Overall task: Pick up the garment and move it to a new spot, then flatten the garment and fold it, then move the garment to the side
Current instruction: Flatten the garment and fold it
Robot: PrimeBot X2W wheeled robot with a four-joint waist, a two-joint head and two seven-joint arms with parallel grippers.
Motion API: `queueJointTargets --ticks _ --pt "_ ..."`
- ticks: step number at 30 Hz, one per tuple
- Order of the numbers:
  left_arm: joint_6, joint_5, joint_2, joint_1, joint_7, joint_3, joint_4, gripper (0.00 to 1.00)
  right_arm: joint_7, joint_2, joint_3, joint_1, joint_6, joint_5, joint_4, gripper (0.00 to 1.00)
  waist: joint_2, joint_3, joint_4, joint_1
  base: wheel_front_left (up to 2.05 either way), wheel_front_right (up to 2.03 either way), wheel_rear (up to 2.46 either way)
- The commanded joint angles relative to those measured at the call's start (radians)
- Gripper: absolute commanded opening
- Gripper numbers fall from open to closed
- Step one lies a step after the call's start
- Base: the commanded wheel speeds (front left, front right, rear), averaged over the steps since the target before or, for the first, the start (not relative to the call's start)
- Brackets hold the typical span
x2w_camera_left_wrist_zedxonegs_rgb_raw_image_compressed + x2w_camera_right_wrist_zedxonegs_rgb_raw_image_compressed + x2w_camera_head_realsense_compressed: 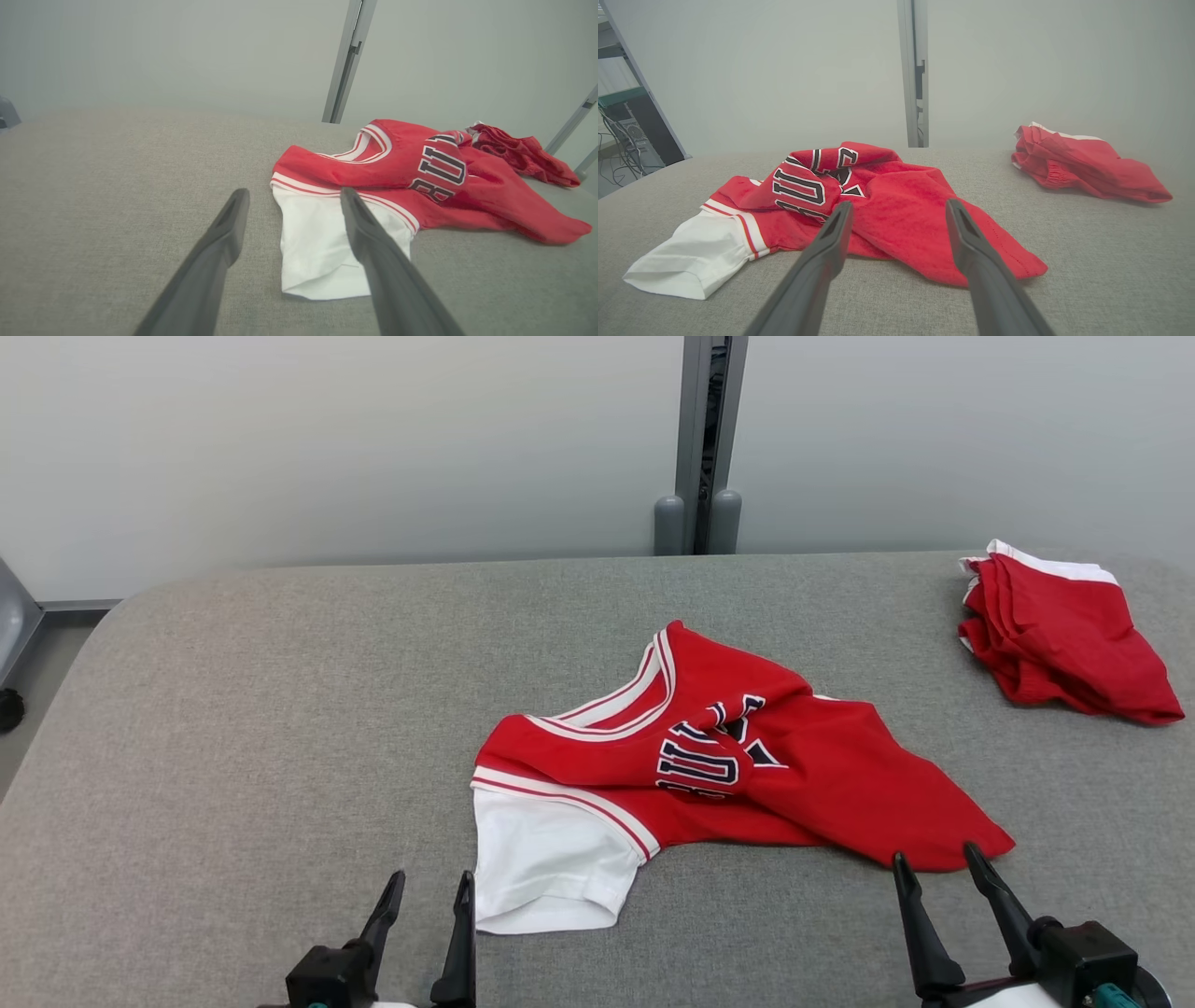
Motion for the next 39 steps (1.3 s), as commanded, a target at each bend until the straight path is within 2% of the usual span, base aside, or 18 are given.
queueJointTargets --ticks 1,13,24,31,34,39 --pt "0.008 -0.005 0.004 0.003 -0.001 -0.002 0.012 1.0 -0.005 0.0 -0.006 0.007 0.0 0.004 0.001 1.0 -0.0001 -0.004 -0.003 0.0 0.0 0.0 0.0" --pt "0.007 -0.022 0.004 -0.006 -0.001 -0.016 0.059 1.0 -0.005 0.007 -0.011 0.011 0.0 0.009 0.001 1.0 -0.0001 -0.01 -0.005 0.0 0.0 0.0 0.0" --pt "-0.014 -0.101 0.004 -0.107 0.057 -0.074 0.257 1.0 -0.005 0.003 0.007 -0.005 0.0 0.013 0.01 1.0 -0.0001 -0.002 -0.025 0.0 0.0 0.0 0.0" --pt "-0.009 -0.158 0.004 -0.178 0.063 -0.109 0.362 0.96 -0.005 -0.01 0.015 -0.015 0.0 0.017 0.012 1.0 -0.0001 0.016 -0.043 0.0 0.0 0.0 0.0" --pt "0.0 -0.182 0.004 -0.208 0.069 -0.124 0.411 0.99 -0.005 -0.014 0.016 -0.015 0.0 0.017 0.012 1.0 -0.0001 0.023 -0.047 0.0 0.0 0.0 0.0" --pt "0.004 -0.21 0.005 -0.251 0.067 -0.161 0.47 0.92 -0.005 -0.022 0.016 -0.027 0.0 0.017 0.01 1.0 -0.0001 0.034 -0.053 0.0 0.0 0.0 0.0"
